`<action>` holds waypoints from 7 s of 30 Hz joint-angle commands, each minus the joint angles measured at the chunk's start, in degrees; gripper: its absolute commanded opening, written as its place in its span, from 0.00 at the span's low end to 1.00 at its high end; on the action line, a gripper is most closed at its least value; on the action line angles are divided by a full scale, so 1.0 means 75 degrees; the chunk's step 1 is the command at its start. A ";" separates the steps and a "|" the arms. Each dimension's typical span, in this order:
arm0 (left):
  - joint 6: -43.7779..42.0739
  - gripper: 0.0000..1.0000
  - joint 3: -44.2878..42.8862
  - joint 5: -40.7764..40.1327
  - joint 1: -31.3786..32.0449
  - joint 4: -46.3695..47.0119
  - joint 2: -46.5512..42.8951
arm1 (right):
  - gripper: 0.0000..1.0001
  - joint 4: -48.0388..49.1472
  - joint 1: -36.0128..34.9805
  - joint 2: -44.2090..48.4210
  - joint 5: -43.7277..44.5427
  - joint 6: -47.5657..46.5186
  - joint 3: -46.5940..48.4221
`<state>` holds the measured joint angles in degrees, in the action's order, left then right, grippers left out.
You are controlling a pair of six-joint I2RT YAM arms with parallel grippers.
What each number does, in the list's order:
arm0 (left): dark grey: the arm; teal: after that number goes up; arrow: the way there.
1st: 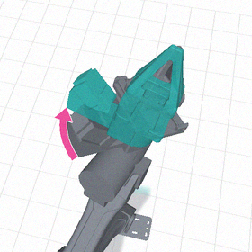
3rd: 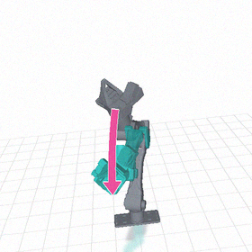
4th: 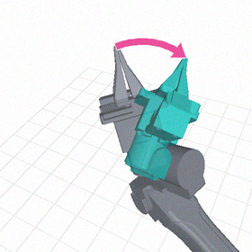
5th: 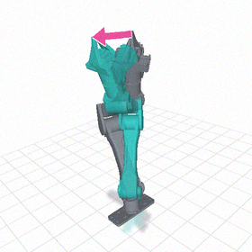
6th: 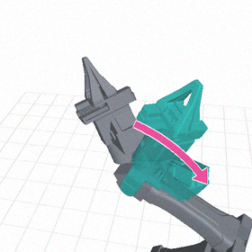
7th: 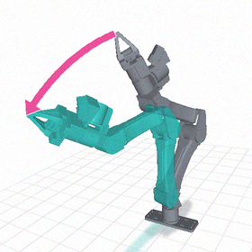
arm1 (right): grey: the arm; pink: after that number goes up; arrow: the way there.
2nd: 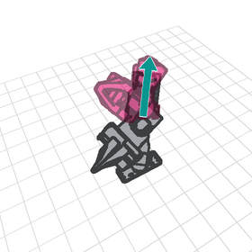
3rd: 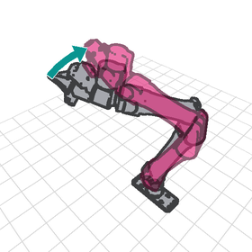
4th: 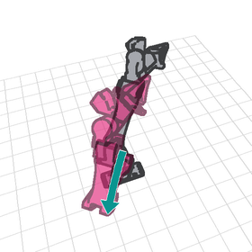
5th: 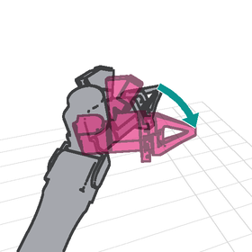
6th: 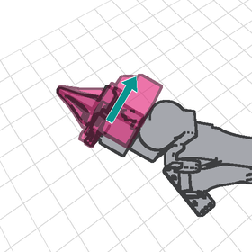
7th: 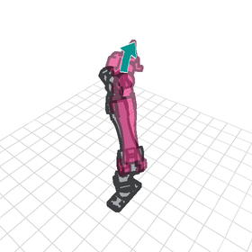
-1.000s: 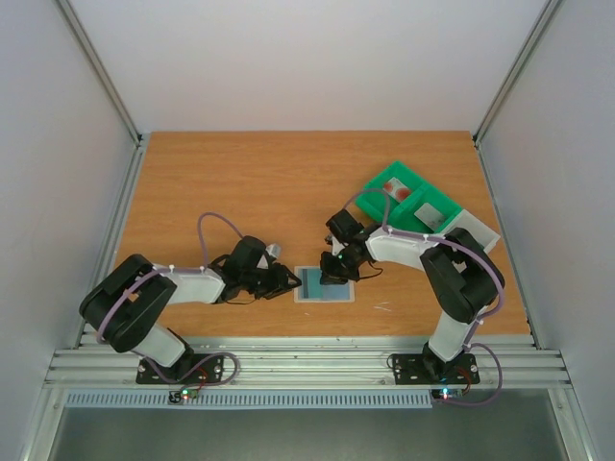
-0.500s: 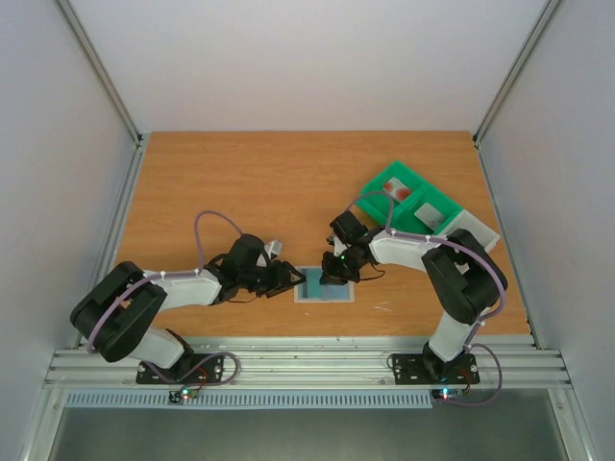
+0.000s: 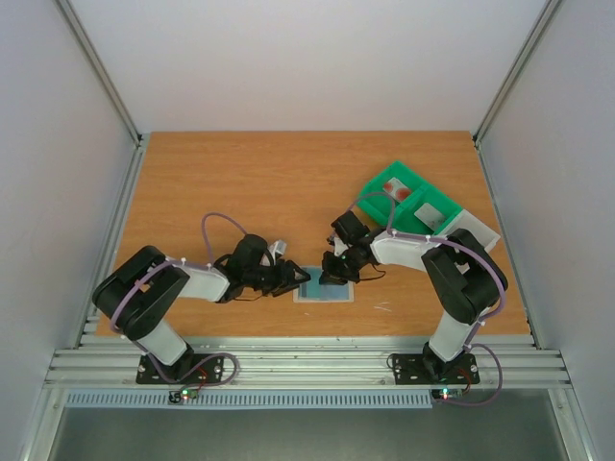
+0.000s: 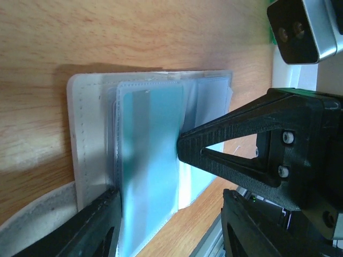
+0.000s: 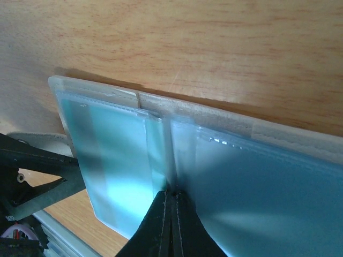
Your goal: Take the credit cards out of the card holder
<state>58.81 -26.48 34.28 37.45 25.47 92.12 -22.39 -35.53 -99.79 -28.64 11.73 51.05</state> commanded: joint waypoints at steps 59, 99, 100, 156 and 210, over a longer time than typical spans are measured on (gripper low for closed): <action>0.0690 0.35 -0.0932 -0.0058 0.0920 0.1143 0.0498 | 0.15 -0.0315 0.0430 0.3097 0.2420 0.0224 -0.1243; -0.0127 0.35 -0.1178 -0.1137 0.1057 -0.0617 0.0554 | 0.15 0.0185 0.0442 0.2155 0.1599 0.0070 -0.1238; -0.0129 0.35 -0.1198 -0.1127 0.1065 -0.0623 0.0556 | 0.15 0.0185 0.0437 0.2134 0.1604 0.0066 -0.1244; 0.0427 0.00 -0.0849 -0.1156 0.1042 -0.0649 0.0287 | 0.11 0.0247 0.0448 0.1778 0.1832 0.0001 -0.1510; 0.1714 0.00 0.0290 -0.2041 0.1005 0.1090 -0.3043 | 0.34 0.2961 0.0436 0.4385 -0.1192 0.2790 -0.2355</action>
<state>70.63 -25.45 18.87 44.71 26.87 69.52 -4.38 -32.40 -67.61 -34.83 31.75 34.15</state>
